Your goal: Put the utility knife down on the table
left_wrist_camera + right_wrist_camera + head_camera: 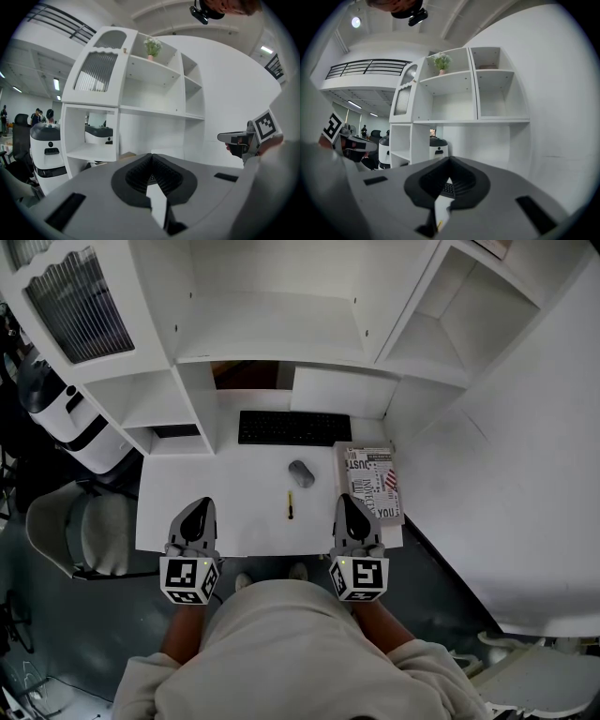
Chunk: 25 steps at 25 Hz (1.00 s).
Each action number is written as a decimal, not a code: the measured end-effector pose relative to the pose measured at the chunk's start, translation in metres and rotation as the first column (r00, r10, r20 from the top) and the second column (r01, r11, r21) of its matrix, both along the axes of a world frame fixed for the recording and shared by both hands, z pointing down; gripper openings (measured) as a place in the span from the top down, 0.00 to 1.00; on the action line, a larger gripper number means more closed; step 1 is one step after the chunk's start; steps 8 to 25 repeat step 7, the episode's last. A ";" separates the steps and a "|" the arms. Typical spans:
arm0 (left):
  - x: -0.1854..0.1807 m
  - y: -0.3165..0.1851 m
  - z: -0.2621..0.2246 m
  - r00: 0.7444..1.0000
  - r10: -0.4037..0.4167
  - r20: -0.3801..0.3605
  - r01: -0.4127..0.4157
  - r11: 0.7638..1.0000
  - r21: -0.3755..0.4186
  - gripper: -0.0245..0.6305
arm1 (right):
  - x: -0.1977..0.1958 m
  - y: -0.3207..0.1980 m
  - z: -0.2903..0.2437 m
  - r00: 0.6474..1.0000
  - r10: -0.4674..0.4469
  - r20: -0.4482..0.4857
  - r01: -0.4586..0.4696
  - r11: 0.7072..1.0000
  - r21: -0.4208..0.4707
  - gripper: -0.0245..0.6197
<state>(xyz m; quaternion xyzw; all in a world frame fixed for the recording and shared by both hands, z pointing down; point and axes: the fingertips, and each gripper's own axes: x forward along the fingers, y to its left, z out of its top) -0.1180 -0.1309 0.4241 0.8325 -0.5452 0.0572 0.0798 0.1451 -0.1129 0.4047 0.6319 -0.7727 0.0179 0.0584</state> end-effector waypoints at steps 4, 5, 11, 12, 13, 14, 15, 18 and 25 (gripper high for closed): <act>0.000 0.000 0.001 1.000 0.000 0.002 0.000 1.000 -0.002 0.96 | 0.001 -0.001 0.003 1.000 0.000 0.003 0.000 1.000 -0.006 0.96; 0.000 0.000 0.001 1.000 0.000 0.002 0.000 1.000 -0.003 0.96 | 0.001 -0.001 0.003 1.000 0.000 0.002 0.000 1.000 -0.007 0.96; 0.000 0.000 0.002 1.000 -0.001 0.002 0.001 1.000 -0.004 0.96 | 0.001 -0.001 0.004 1.000 -0.001 -0.001 0.001 1.000 -0.007 0.96; 0.000 0.000 0.002 1.000 -0.001 0.002 0.001 1.000 -0.004 0.96 | 0.001 -0.001 0.004 1.000 -0.001 -0.001 0.001 1.000 -0.007 0.96; 0.000 0.000 0.002 1.000 -0.001 0.002 0.001 1.000 -0.004 0.96 | 0.001 -0.001 0.004 1.000 -0.001 -0.001 0.001 1.000 -0.007 0.96; 0.000 0.000 0.002 1.000 -0.001 0.002 0.001 1.000 -0.004 0.96 | 0.001 -0.001 0.004 1.000 -0.001 -0.001 0.001 1.000 -0.007 0.96; 0.000 0.000 0.002 1.000 -0.001 0.002 0.001 1.000 -0.004 0.96 | 0.001 -0.001 0.004 1.000 -0.001 -0.001 0.001 1.000 -0.007 0.96; 0.000 0.000 0.002 1.000 -0.001 0.002 0.001 1.000 -0.004 0.96 | 0.001 -0.001 0.004 1.000 -0.001 -0.001 0.001 1.000 -0.007 0.96; 0.000 0.000 0.002 1.000 -0.001 0.002 0.001 1.000 -0.004 0.96 | 0.001 -0.001 0.004 1.000 -0.001 -0.001 0.001 1.000 -0.007 0.96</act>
